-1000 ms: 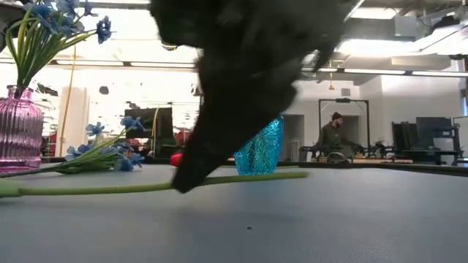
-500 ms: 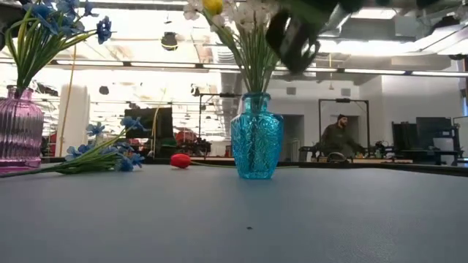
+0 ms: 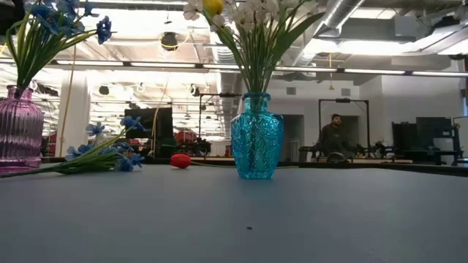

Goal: Sort flowers into vase by color
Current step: Put the bottom red tulip into the purple vase

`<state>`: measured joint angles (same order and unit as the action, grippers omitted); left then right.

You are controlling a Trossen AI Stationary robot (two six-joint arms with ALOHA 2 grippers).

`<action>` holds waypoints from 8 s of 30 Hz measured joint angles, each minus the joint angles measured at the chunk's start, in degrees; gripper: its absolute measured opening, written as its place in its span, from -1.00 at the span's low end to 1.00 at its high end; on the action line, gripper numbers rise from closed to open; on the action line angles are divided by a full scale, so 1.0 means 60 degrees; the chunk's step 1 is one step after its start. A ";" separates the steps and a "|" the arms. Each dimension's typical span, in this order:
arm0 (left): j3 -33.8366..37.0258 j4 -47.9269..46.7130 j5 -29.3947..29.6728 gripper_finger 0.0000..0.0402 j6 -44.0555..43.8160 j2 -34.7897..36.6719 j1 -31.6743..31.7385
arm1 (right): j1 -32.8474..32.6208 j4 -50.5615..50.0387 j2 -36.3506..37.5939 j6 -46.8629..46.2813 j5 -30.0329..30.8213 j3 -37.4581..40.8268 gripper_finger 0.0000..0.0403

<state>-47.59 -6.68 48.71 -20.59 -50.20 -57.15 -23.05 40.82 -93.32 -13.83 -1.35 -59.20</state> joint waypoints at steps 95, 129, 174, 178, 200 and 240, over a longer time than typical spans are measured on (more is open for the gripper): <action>-0.2448 -0.8767 -0.1574 -1.00 -0.5449 0.1899 -0.0492 | 0.1176 -0.0048 -0.2295 -0.1876 -0.1559 -0.2874 0.21; -0.2441 -0.4399 0.4599 -1.00 0.0974 0.3337 0.2535 | 0.1180 -0.0096 -0.2299 -0.2273 -0.1540 -0.2874 0.21; -0.3909 -0.9898 -0.4276 -1.00 0.1316 0.2218 1.4745 | 0.0400 -0.0299 -0.2310 -0.2490 -0.1518 -0.2874 0.21; -0.3909 -1.0748 -0.5157 -1.00 0.0418 0.2463 1.4746 | 0.0388 -0.0300 -0.2310 -0.2761 -0.1529 -0.2874 0.21; -0.4029 -1.2828 -0.7383 -1.00 -0.1788 0.4685 1.4739 | 0.0264 -0.0299 -0.2310 -0.2792 -0.1300 -0.2874 0.21; -0.2663 -1.2213 -1.2089 -1.00 0.2971 0.7902 1.9917 | 0.0539 0.0421 -0.2306 -0.2703 -0.0732 -0.2871 0.21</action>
<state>-63.57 -79.96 -23.82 -2.76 -2.79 62.36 -19.81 43.34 -107.15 -30.04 -5.74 -76.42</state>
